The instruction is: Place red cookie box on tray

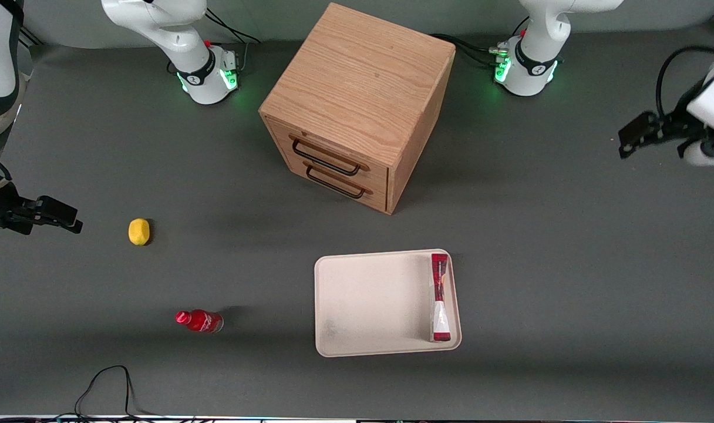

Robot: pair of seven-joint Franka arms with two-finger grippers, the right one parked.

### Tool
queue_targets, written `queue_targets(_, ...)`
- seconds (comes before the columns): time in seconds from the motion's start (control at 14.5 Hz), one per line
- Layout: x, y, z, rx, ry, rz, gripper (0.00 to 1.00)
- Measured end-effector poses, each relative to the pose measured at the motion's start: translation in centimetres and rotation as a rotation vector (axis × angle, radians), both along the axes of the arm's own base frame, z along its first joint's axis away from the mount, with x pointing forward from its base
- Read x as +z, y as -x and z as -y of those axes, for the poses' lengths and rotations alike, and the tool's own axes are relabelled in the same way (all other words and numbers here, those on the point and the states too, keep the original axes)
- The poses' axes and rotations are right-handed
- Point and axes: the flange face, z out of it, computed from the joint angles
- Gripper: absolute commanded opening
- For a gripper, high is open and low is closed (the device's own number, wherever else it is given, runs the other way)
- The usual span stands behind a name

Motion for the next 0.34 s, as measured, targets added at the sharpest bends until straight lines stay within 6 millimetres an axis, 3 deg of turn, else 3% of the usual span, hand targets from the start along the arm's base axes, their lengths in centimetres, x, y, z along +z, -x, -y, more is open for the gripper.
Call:
queue_targets(0.14,0.5,1.9,0.1,-0.006,-0.003,-0.018,1.0)
queue_targets(0.34,0.3,2.2,-0.7,-0.014,-0.004,-0.026,1.0)
